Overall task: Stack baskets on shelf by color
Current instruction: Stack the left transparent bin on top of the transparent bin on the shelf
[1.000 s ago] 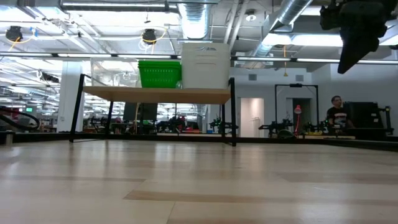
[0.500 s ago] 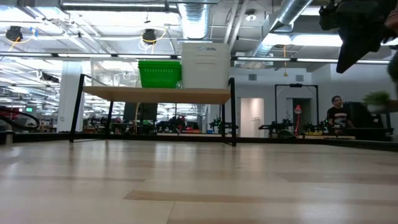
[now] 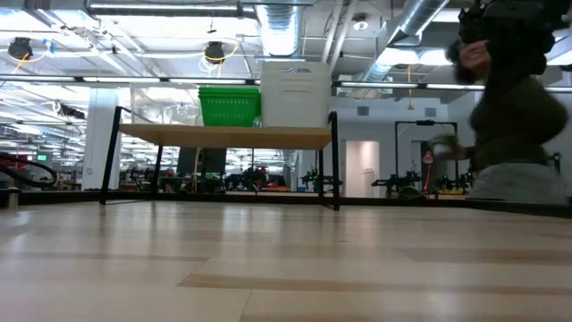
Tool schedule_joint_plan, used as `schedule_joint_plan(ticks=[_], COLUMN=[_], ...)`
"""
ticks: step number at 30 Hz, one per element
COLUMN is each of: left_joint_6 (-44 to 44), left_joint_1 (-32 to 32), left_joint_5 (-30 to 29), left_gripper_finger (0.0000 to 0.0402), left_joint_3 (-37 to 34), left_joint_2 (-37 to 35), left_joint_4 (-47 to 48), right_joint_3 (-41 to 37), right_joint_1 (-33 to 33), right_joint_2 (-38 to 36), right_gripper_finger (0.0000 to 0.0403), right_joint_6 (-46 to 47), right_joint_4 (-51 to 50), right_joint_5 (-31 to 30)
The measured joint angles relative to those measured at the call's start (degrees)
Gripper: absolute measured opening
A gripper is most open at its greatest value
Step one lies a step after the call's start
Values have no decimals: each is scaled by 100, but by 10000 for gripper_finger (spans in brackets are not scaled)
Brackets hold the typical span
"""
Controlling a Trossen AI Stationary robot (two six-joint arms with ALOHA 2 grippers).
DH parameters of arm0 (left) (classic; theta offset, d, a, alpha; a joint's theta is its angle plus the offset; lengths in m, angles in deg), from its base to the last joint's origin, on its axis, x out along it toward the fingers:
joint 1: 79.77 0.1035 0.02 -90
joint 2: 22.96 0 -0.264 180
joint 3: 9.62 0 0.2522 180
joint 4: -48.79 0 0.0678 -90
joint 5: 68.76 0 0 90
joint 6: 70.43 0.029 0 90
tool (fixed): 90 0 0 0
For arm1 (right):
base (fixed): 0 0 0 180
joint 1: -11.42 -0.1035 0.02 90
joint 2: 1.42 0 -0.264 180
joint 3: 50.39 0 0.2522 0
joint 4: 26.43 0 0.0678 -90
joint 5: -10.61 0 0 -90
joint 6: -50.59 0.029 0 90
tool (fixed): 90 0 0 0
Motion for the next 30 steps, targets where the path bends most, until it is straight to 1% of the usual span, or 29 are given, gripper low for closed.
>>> schedule_joint_plan(ticks=[2,4,6,9,10,11,15,18,23,30], left_joint_6=[58,86,108,187,181,151,180,468,1269,2485], left_joint_1=[27,65,121,243,291,346,636,876,1226,1546], left_joint_5=[101,120,124,117,97,63,-104,-363,-1161,-2161], left_gripper_finger=[220,181,131,42,22,14,3,2,0,0], left_joint_3=[-102,-176,-235,-237,-237,-237,-159,135,934,2228], left_joint_2=[5,5,5,12,15,16,20,20,20,20], left_joint_4=[-136,-320,-386,-412,-402,-391,-620,-913,-1235,-1266], right_joint_3=[0,0,0,0,0,0,0,0,0,0], right_joint_1=[0,0,0,0,0,0,0,0,0,0], right_joint_2=[1,-1,-1,1,1,1,1,1,1,0], right_gripper_finger=[52,52,52,52,52,52,52,52,52,52], right_joint_6=[-12,-12,-12,-13,-14,-12,-14,-48,-60,-178], right_joint_4=[0,0,0,0,-2,-1,-1,0,-4,-14], right_joint_5=[0,0,0,0,0,1,0,0,0,0])
